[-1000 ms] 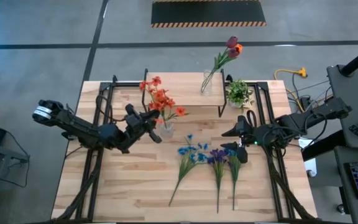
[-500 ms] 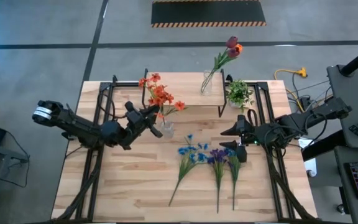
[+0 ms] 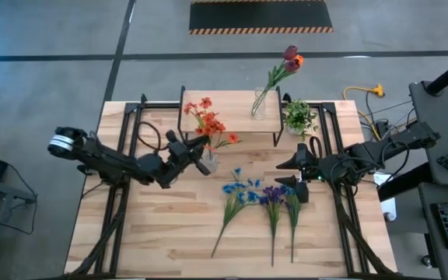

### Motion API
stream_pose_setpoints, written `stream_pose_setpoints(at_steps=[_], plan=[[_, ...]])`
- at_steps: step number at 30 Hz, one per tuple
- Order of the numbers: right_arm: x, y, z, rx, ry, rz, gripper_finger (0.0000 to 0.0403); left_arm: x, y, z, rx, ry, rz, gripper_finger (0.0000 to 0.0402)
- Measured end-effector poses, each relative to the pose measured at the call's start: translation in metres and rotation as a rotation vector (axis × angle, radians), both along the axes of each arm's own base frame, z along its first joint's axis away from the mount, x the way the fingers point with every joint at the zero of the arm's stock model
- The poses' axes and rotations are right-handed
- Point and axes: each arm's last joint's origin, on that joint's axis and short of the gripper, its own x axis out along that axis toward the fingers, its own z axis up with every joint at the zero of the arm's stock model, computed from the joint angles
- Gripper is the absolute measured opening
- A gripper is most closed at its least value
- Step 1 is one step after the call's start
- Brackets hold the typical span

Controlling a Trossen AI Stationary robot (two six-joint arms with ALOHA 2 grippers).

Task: Pick and place flowers into a vace then onto a shelf
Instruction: Put the orange flowers into the transparent vase

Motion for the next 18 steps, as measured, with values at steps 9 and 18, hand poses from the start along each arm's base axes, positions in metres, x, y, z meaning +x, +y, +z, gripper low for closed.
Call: stream_pose_setpoints(at_steps=[9, 18], plan=[[-0.001, 0.000, -0.002, -0.012, 0.025, 0.002, 0.0219, 0.009, -0.001, -0.017, -0.029, 0.051, 0.055, 0.0000], [-0.001, 0.000, -0.002, -0.019, 0.028, 0.005, 0.0219, 0.013, -0.002, -0.025, -0.024, 0.084, 0.059, 0.0068]])
